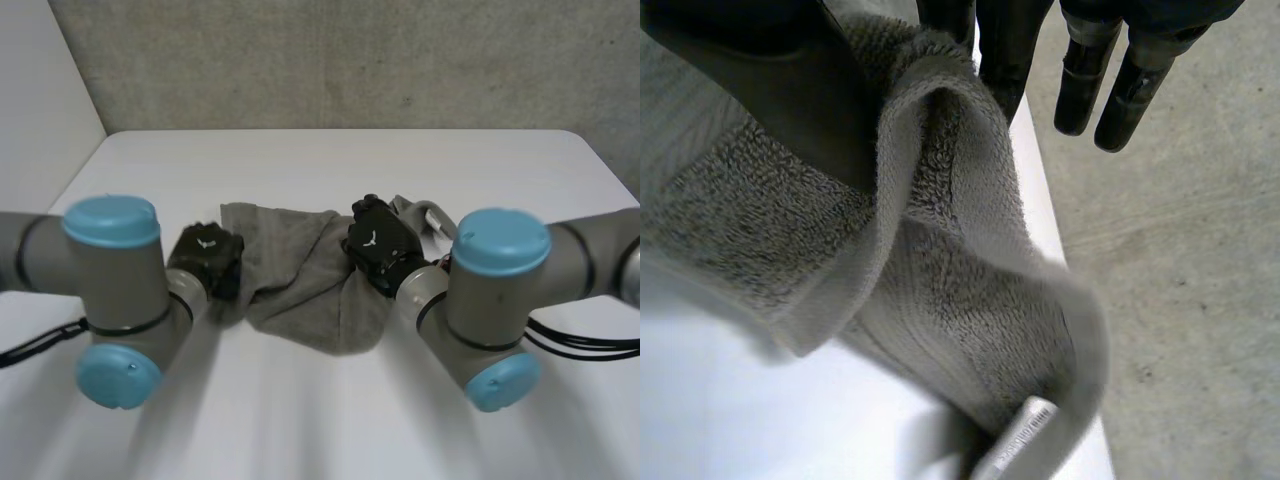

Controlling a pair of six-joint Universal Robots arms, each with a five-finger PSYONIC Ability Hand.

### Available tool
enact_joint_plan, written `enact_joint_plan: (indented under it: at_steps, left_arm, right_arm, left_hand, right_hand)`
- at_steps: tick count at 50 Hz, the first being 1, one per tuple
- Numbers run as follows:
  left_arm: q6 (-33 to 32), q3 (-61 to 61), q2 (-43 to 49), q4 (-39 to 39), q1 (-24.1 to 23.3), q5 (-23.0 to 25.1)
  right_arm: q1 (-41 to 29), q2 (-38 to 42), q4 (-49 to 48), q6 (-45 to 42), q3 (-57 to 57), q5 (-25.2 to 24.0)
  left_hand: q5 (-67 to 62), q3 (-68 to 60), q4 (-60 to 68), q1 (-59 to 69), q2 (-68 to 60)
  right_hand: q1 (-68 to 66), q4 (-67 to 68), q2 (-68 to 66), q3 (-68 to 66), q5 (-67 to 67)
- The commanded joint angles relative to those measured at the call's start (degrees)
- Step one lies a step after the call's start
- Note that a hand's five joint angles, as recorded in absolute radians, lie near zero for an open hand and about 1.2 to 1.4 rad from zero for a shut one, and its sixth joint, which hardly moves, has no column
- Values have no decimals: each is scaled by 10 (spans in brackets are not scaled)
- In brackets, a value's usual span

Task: Fold the towel.

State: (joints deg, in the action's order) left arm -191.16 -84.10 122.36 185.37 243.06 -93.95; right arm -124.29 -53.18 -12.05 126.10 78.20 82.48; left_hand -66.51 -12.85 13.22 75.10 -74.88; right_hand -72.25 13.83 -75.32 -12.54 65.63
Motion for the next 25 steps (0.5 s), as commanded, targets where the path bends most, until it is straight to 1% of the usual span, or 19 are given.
enact_joint_plan:
  at_steps: [1,3,5,6,7,8,9,11,12,14,15,16,17,19,20,22,23,24,25]
  left_arm:
    - [0,16,-78,-65,17,13]
    - [3,61,-78,-91,23,43]
    - [3,89,-72,-93,28,56]
    - [3,90,-72,-93,28,56]
    - [3,119,-61,-92,35,65]
    - [4,157,-43,-90,40,70]
    - [4,157,-43,-90,40,70]
    - [14,235,-23,-70,41,69]
    - [14,235,-23,-70,41,69]
    - [61,260,-35,-16,39,69]
    - [62,260,-35,-16,39,69]
    - [99,254,-60,18,40,70]
    - [99,254,-60,18,40,70]
    - [161,208,-133,70,47,79]
    - [162,207,-134,70,47,79]
    - [185,156,-192,97,65,97]
    - [185,155,-193,97,66,98]
    - [188,133,-210,100,77,112]
    - [188,133,-210,100,77,112]
  right_arm:
    - [20,-55,188,54,-29,-73]
    - [36,-36,260,57,-85,-113]
    - [48,-18,266,60,-120,-112]
    - [60,-2,256,64,-162,-97]
    - [60,-2,256,64,-162,-97]
    - [64,8,235,69,-213,-73]
    - [64,8,235,69,-213,-72]
    - [67,9,166,99,-297,-7]
    - [67,9,165,99,-297,-7]
    - [68,-30,75,169,-316,23]
    - [68,-30,75,169,-316,23]
    - [73,-75,37,215,-301,15]
    - [73,-76,37,216,-301,15]
    - [95,-165,-7,292,-240,-39]
    - [95,-165,-7,292,-240,-39]
    - [134,-198,-2,320,-180,-117]
    - [134,-199,-2,320,-180,-117]
    - [141,-202,9,322,-151,-150]
    - [141,-202,9,322,-151,-151]
  left_hand:
    - [-35,28,-32,49,-51]
    - [-35,28,-32,49,-51]
    - [-35,28,-32,49,-51]
    - [-35,28,-32,49,-51]
    - [-35,28,-32,49,-51]
    - [-35,28,-32,49,-51]
    - [-35,28,-32,49,-51]
    - [-35,28,-32,49,-51]
    - [-35,28,-32,49,-51]
    - [-35,28,-32,49,-51]
    - [-35,28,-32,49,-51]
    - [-35,28,-32,49,-51]
    - [-35,28,-32,49,-51]
    - [-35,28,-32,49,-51]
    - [-35,28,-32,49,-51]
    - [-35,28,-32,49,-51]
    - [-35,28,-32,49,-51]
    - [-35,28,-32,49,-51]
    - [-35,28,-32,49,-51]
  right_hand:
    - [-77,-38,-47,25,44]
    - [-77,-38,-47,25,44]
    - [-77,-38,-47,25,44]
    - [-77,-38,-47,25,44]
    - [-77,-38,-47,25,44]
    - [-77,-38,-47,25,44]
    - [-77,-38,-47,25,44]
    - [-77,-38,-47,25,44]
    - [-77,-38,-47,25,44]
    - [-77,-38,-47,25,44]
    - [-77,-38,-47,25,44]
    - [-77,-38,-47,25,44]
    - [-77,-38,-47,25,44]
    - [-61,-38,-31,25,28]
    - [-61,-38,-31,25,28]
    - [-51,-38,-21,25,17]
    - [-51,-38,-21,25,17]
    - [-51,-38,-21,25,17]
    - [-51,-38,-21,25,17]
